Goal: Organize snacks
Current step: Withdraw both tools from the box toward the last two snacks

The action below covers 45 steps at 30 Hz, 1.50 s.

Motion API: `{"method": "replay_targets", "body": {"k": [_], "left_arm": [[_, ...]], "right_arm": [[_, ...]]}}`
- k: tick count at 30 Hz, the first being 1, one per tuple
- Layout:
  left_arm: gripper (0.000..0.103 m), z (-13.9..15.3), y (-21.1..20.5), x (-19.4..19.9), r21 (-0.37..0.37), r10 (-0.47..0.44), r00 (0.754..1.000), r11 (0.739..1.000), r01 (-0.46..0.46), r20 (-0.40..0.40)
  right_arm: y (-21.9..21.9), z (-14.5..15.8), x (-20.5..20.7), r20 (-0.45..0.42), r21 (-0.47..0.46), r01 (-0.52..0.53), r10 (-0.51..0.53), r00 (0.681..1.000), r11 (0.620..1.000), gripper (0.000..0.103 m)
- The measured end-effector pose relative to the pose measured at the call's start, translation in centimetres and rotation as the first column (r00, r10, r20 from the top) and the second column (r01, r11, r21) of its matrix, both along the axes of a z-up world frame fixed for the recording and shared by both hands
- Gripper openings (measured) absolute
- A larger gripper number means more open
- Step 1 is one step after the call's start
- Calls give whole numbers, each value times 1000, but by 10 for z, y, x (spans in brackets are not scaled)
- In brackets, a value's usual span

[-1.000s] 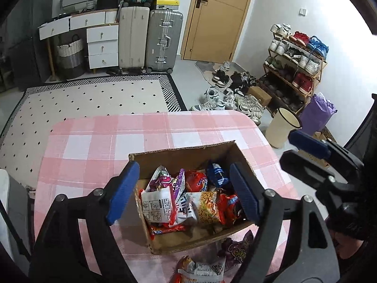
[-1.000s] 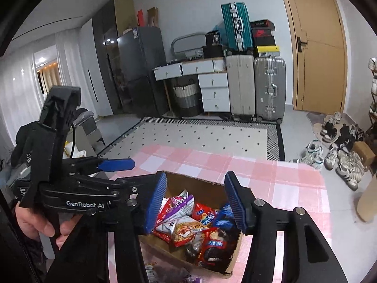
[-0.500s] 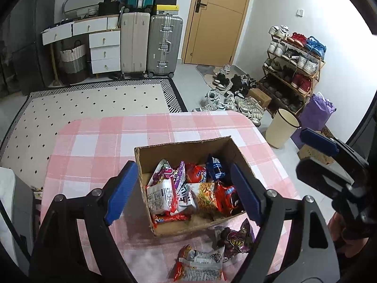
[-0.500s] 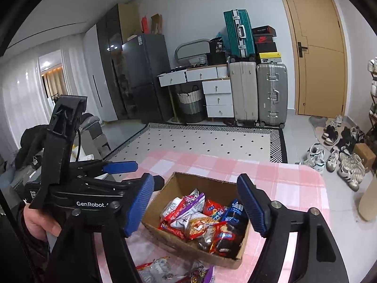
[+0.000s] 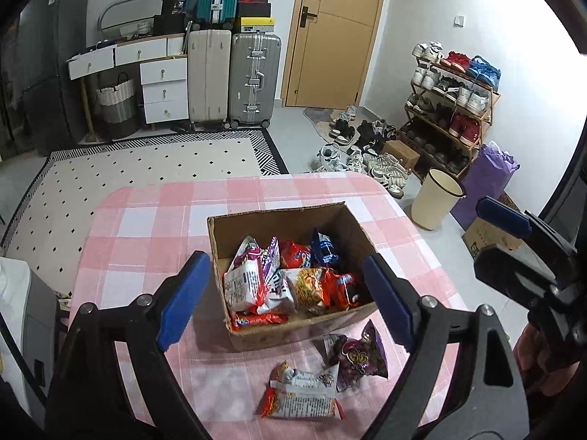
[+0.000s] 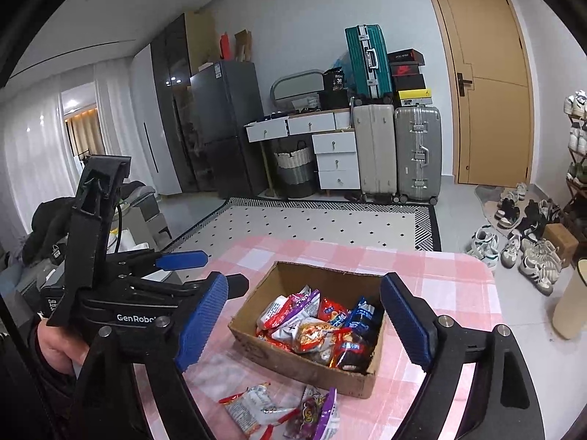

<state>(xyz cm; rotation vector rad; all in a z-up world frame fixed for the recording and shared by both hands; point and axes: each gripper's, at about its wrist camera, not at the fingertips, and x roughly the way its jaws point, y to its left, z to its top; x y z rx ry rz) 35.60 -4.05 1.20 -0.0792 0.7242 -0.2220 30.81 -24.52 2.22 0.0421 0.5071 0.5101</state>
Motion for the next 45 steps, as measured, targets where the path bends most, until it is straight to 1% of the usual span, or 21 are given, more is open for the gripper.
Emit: {"method": "replay_targets", "body": {"k": [3,5,8,13,14,15,16,23,26,29,34,37,40,45], "left_arm": [[87,3,1,-11,-9,1,1000,1000,0,16],[89,3,1,-18,8,3,999,1000,-3,32],[90,-1,3,-24,9,10,1000,1000,-10,25],[91,-9,7,-38,10,23,1000,1000,-23,15],[94,-11,8,-41,7,24,1000,1000,-24,12],[101,-15,8,-44,6,24,1000,1000,-24,7],[102,-17,8,-47,6,26,1000,1000,-26,2],[102,-39,14,-63,-6,44,999,999,-44,-19],[102,-47,13,-70,21,56,998,998,-56,-5],[102,-58,13,-74,30,49,999,998,-48,-14],[102,-77,17,-77,2,49,998,999,-49,-45],[102,-85,21,-82,-32,53,998,998,-54,-36],[102,-90,25,-86,-64,56,998,996,-57,-25],[102,-98,32,-90,-105,80,996,991,-83,-29]], "right_arm": [[-1,0,-12,15,-24,7,-7,1000,1000,88],[-1,0,-19,17,-25,4,-3,1000,1000,89],[-1,-1,-30,23,-39,7,-6,1000,999,89],[-3,-7,-47,18,-31,-1,1,1000,1000,89],[-5,-8,-49,15,-25,2,-2,1000,1000,89],[-6,-10,-52,11,-18,4,-4,1000,1000,89],[-6,-10,-53,8,-15,4,-3,1000,1000,89],[-9,-25,-64,-11,15,3,-3,1000,1000,89],[-10,-34,-66,-27,20,13,-13,1000,1000,89],[-9,-45,-64,-50,21,19,-18,999,1000,89],[-10,-65,-62,-91,28,29,-26,996,999,89],[-10,-80,-57,-129,39,34,-29,991,999,89],[-9,-90,-54,-146,42,35,-28,989,999,89],[-9,-110,-47,-190,41,33,-24,982,999,89]]}}
